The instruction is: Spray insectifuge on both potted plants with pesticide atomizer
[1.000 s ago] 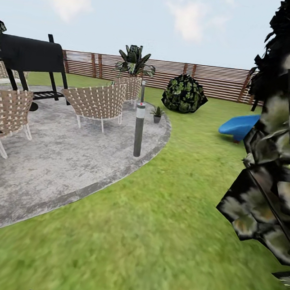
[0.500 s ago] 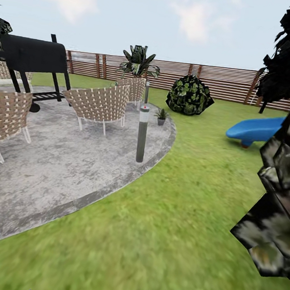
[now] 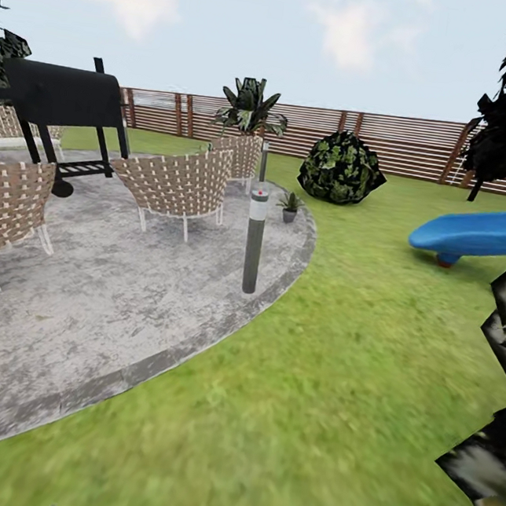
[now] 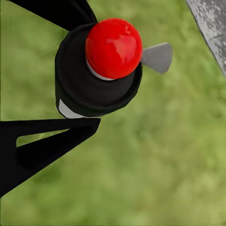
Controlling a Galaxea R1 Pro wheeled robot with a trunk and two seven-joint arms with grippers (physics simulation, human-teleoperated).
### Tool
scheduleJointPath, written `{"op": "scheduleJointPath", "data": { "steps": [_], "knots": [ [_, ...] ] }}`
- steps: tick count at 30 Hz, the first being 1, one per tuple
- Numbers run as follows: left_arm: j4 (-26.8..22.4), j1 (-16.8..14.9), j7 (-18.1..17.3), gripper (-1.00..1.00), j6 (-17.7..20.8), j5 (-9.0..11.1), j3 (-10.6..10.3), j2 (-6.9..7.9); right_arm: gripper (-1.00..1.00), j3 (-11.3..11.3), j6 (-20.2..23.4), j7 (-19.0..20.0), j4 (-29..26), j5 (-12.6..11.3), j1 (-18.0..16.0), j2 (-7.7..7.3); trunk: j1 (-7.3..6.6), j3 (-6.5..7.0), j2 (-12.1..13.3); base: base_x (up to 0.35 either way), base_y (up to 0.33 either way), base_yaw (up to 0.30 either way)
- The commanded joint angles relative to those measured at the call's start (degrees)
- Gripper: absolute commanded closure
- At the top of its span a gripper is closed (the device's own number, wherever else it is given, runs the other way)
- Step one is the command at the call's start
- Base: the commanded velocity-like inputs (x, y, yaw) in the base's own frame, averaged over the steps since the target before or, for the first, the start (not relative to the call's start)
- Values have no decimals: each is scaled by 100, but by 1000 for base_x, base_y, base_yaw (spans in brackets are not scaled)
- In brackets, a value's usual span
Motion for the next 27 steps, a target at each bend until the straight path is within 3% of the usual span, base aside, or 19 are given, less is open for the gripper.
{"op": "scheduleJointPath", "data": {
  "steps": [1, 27],
  "knots": [
    [6, -5, 27, 100, -19, -61, 26, -2, -100, 50, -9, -26, 0, -30, -2, 0, 2, -6, -2, 340, 0, 34],
    [3, -5, 27, 100, -20, -61, 24, -2, -100, 50, -9, -26, 2, -30, -2, 0, 2, -7, -2, 340, 0, 1]
  ]
}}
